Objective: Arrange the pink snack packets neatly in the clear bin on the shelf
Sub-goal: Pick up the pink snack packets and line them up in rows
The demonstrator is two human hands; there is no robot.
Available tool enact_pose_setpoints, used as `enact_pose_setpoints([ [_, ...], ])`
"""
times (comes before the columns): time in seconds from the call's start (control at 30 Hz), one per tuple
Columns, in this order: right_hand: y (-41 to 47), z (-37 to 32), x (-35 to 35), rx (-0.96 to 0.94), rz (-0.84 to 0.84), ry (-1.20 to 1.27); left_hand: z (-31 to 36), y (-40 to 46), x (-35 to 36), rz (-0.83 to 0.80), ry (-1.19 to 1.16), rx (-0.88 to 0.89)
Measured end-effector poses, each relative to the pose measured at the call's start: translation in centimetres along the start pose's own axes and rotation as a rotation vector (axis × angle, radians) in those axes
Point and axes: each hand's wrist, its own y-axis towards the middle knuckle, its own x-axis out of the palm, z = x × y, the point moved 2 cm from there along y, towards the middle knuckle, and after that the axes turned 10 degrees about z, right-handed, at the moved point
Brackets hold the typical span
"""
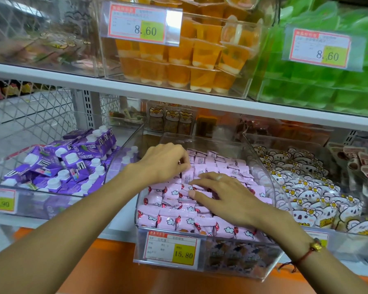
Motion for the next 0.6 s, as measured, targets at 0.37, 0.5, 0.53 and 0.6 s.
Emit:
enact_pose_setpoints([
  [0.37, -0.1, -0.1, -0.2, -0.025, 0.054, 0.073, 0.1, 0.1, -2.4, 0.574, -0.532, -0.291],
  [0.5, 0.2, -0.1, -2.0, 0.132, 0.609, 0.405, 0.3, 0.3, -3.0, 0.568, -0.84, -0.546],
  [0.53, 0.2, 0.0, -2.4, 0.168, 0.698, 0.479, 0.5, 0.3, -2.9, 0.546, -0.934, -0.605],
  [0.6, 0.1, -0.1, -2.7, 0.152, 0.735, 0.554, 1.0, 0.4, -2.5, 0.49, -1.119, -0.713],
])
